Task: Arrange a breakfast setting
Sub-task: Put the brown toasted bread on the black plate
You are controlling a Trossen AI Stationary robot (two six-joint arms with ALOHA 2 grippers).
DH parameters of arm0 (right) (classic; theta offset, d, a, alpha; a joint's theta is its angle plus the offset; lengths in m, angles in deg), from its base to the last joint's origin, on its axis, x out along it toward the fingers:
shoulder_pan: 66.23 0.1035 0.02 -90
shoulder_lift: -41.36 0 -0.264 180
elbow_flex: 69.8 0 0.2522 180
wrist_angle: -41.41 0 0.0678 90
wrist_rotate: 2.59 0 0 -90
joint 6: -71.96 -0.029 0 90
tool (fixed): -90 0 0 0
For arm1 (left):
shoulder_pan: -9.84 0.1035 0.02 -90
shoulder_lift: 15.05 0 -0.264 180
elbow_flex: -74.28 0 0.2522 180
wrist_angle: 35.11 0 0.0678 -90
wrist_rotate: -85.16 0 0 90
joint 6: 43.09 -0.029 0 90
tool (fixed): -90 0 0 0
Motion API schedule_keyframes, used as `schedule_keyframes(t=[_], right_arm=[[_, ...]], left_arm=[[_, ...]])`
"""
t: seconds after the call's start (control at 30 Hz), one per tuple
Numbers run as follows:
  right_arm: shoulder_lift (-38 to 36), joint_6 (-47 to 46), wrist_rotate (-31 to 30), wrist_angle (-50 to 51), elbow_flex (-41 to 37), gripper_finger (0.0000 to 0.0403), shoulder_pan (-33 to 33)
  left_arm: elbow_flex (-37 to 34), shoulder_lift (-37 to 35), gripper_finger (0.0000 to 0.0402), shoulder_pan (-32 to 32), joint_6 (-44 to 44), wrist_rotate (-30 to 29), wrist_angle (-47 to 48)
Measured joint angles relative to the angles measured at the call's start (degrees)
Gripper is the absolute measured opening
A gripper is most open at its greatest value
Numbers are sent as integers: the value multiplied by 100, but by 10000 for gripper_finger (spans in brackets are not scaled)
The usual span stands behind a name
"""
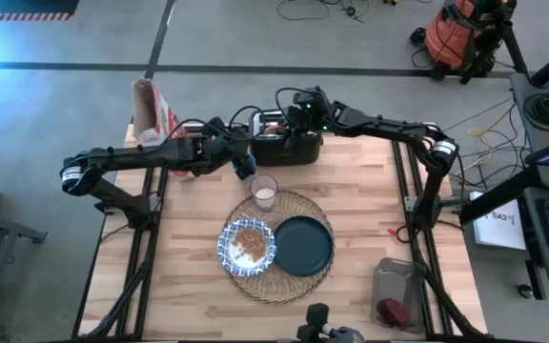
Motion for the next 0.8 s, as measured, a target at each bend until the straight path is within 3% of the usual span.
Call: schedule_keyframes(t=[0.3,0.53,0.8], right_arm=[[-9,145,3,24,-3,20,0],[-43,163,0,44,13,15,0],[-198,156,-12,486,599,14,-37]], left_arm=[[0,-2,141,0,0,-7,-2],[0,-2,141,0,0,-12,-2],[0,-2,141,0,0,-19,-2]])
